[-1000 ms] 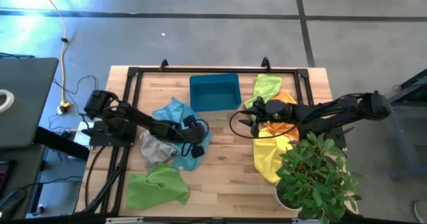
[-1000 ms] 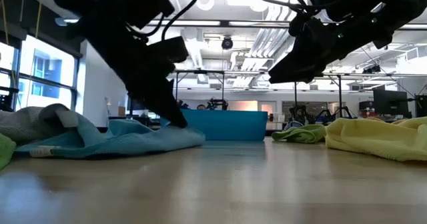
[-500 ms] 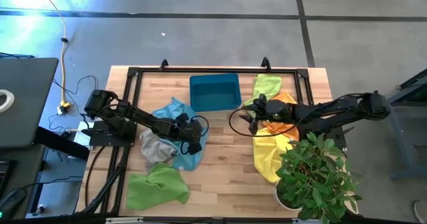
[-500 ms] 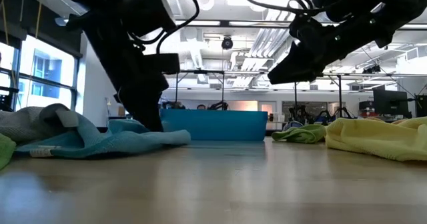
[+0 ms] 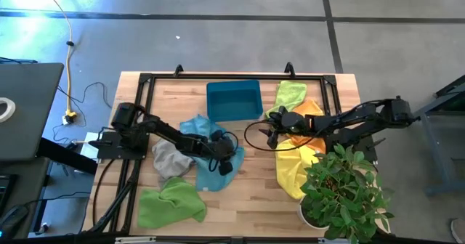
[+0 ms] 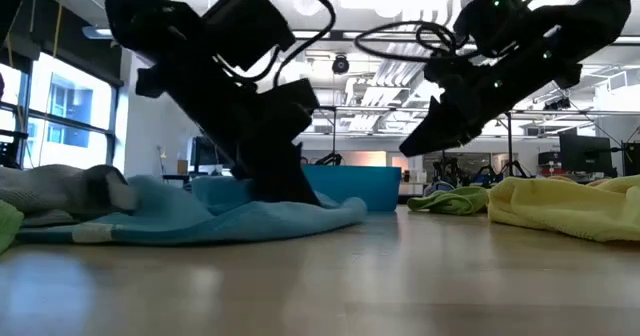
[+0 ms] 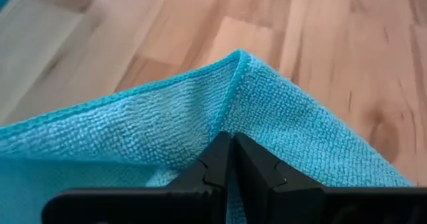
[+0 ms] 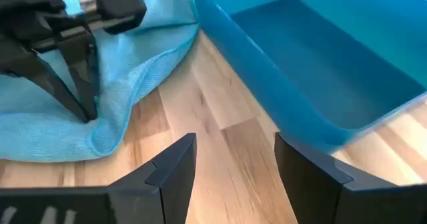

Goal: Fold microfiber towels
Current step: Fold the blue microfiber cloth

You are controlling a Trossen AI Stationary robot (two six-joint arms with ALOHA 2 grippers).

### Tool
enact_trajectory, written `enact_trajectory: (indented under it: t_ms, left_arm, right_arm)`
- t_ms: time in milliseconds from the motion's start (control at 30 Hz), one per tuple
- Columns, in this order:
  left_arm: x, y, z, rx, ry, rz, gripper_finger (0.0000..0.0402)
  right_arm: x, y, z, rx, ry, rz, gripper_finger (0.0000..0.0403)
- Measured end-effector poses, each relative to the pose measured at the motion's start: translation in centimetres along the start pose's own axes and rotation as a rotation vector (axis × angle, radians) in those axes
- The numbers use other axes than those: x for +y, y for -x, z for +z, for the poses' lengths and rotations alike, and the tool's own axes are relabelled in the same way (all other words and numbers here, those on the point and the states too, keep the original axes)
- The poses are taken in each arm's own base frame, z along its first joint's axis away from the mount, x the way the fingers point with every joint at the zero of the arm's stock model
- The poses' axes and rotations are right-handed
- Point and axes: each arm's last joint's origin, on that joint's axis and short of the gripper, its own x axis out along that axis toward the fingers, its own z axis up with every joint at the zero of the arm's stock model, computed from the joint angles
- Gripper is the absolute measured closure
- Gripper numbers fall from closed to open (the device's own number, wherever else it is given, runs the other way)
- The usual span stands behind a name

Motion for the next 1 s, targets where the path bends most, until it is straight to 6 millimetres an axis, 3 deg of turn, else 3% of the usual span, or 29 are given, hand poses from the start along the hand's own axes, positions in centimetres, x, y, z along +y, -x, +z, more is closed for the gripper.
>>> enact_trajectory:
  t_ms: [333, 433, 700, 1000]
  left_arm:
    - [-2.1, -3.1, 3.7, -0.056, -0.163, -0.079, 0.0385]
    - [-2.8, -2.9, 5.2, -0.100, -0.200, -0.093, 0.0385]
    - [-3.7, -0.1, 8.4, -0.071, -0.258, -0.073, 0.0385]
    - [-2.0, 3.2, 6.7, 0.265, -0.104, 0.115, 0.0385]
  right_arm:
    - [0.7, -1.6, -0.5, -0.026, -0.006, 0.150, 0.0206]
    - [0.9, -1.7, -0.7, -0.015, 0.001, 0.163, 0.0206]
    - [2.6, -1.3, -0.9, -0.018, 0.043, 0.240, 0.0206]
    - [4.5, -1.7, -1.6, -0.058, 0.074, 0.222, 0.0206]
